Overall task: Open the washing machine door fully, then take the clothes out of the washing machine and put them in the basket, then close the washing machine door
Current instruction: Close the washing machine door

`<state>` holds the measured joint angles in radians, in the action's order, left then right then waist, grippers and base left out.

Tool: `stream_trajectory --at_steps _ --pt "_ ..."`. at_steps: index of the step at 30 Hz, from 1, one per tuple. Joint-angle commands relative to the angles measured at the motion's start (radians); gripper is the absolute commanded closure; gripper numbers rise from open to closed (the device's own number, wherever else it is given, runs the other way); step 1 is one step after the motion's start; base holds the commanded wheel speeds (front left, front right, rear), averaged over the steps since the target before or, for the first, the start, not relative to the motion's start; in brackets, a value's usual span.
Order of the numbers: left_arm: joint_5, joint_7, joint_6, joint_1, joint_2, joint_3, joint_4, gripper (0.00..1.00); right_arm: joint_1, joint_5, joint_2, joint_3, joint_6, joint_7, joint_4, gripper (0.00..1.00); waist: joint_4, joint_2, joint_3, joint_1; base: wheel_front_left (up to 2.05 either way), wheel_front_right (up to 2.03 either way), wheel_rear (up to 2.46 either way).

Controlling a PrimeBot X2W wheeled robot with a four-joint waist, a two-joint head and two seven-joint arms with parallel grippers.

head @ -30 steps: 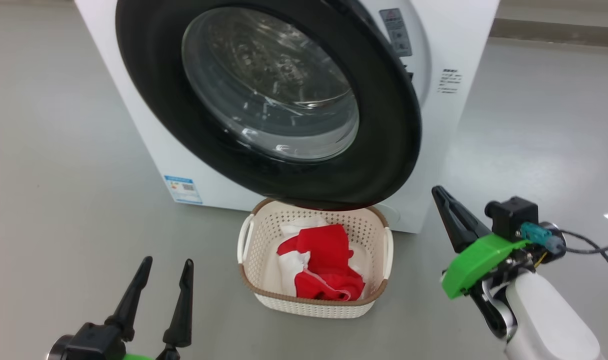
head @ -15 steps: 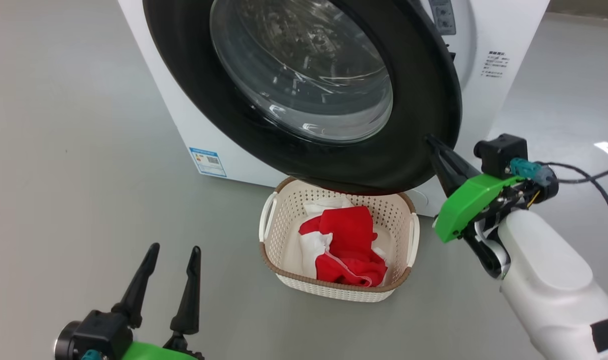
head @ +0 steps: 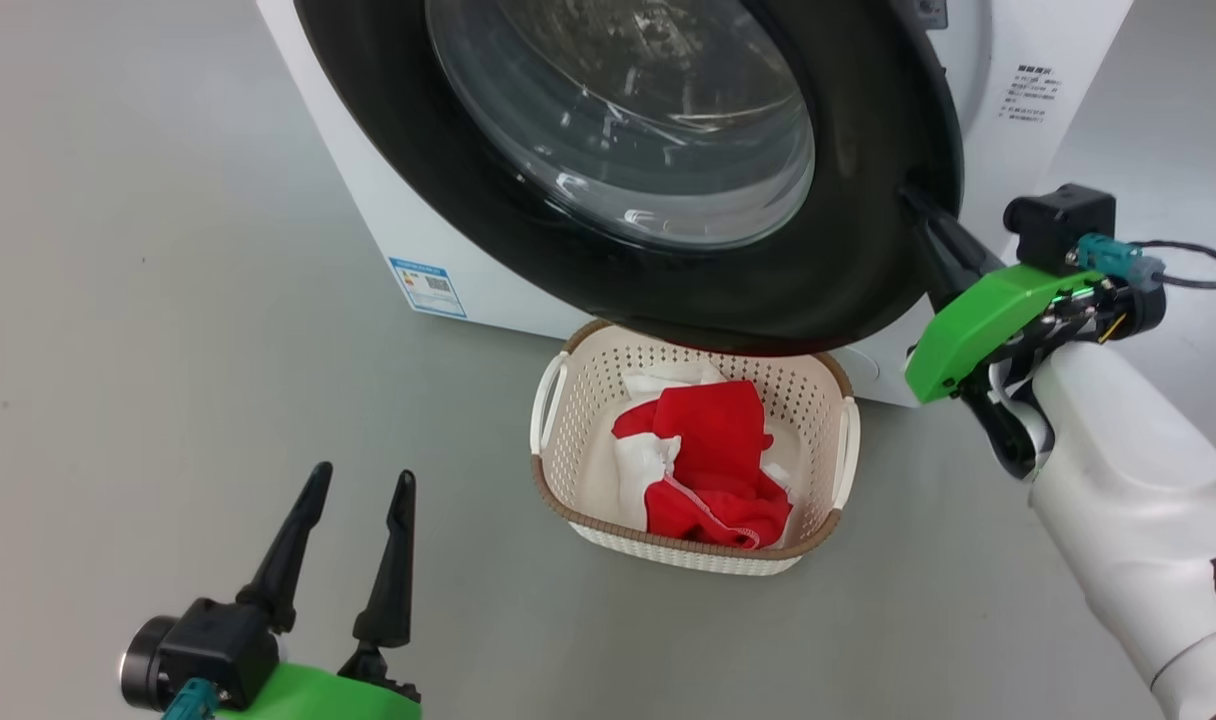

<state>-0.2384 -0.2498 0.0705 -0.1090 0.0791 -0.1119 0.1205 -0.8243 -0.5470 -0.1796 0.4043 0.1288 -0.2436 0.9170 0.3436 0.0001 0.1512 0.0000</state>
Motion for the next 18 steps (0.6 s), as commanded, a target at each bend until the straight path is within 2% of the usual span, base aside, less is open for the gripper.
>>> stream_trajectory --at_steps 1,18 --pt "0.006 -0.012 -0.005 -0.036 0.007 0.027 -0.026 0.0 -0.039 -0.01 0.001 0.01 0.002 -0.013 -0.008 1.0 0.003 -0.0001 0.018 0.0 0.0 0.0 0.0" --pt "0.025 -0.012 0.009 -0.094 -0.004 0.006 -0.056 0.0 -0.234 -0.048 -0.067 0.044 0.002 -0.018 0.039 1.0 0.022 -0.0001 0.144 0.0 0.0 0.0 0.0"
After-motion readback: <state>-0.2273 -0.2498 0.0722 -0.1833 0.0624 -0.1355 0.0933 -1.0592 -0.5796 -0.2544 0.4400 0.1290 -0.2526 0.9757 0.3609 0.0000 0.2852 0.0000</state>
